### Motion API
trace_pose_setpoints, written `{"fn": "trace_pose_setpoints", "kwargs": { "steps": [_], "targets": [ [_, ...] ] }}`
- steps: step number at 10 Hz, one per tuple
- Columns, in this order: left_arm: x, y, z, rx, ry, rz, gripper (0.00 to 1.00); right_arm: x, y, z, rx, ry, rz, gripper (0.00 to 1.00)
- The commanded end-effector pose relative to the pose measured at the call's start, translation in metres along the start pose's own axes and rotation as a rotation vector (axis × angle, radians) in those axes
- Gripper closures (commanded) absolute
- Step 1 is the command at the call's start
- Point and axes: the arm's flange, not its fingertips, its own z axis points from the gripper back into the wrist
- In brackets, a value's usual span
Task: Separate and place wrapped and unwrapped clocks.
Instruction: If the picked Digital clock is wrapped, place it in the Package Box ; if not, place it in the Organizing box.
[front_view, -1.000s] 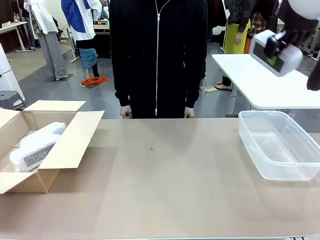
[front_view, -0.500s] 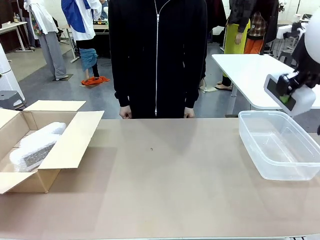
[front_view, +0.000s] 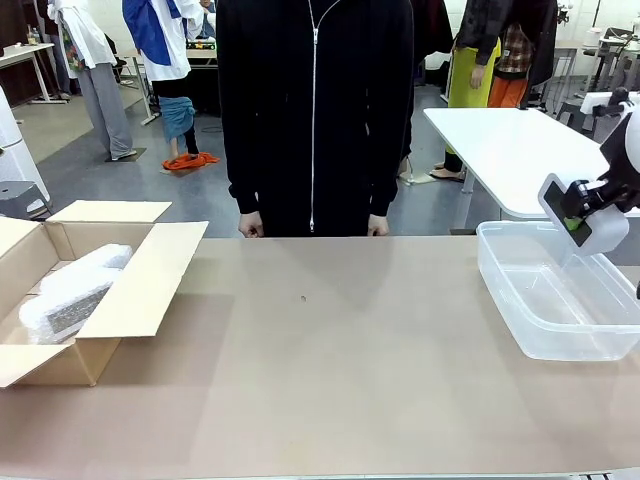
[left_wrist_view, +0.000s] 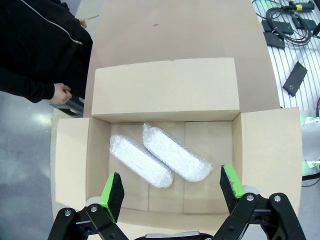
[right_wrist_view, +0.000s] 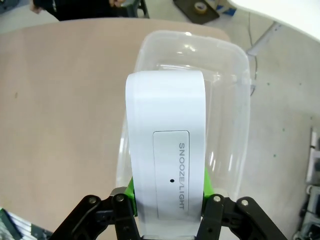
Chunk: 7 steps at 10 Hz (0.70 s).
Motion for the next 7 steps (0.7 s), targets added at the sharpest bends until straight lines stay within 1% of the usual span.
{"fn": "trace_pose_setpoints", "kwargs": {
  "steps": [1, 2, 5, 7],
  "targets": [
    [-0.001, -0.003, 0.000, -0.002, -0.005, -0.024, 0.00, 0.012, -0.019, -0.029, 0.048, 0.009, 0.008, 0.49],
    [-0.001, -0.003, 0.000, -0.002, -0.005, -0.024, 0.00, 0.016, -0.028, -0.045, 0.064, 0.031, 0.004, 0.49],
    [-0.001, -0.003, 0.000, -0.002, -0.005, -0.024, 0.00, 0.027, -0.042, -0.070, 0.097, 0.084, -0.003, 0.49],
    [-0.001, -0.003, 0.000, -0.002, -0.005, -0.024, 0.00, 0.039, -0.044, -0.090, 0.120, 0.150, 0.003, 0.49]
  ]
}}
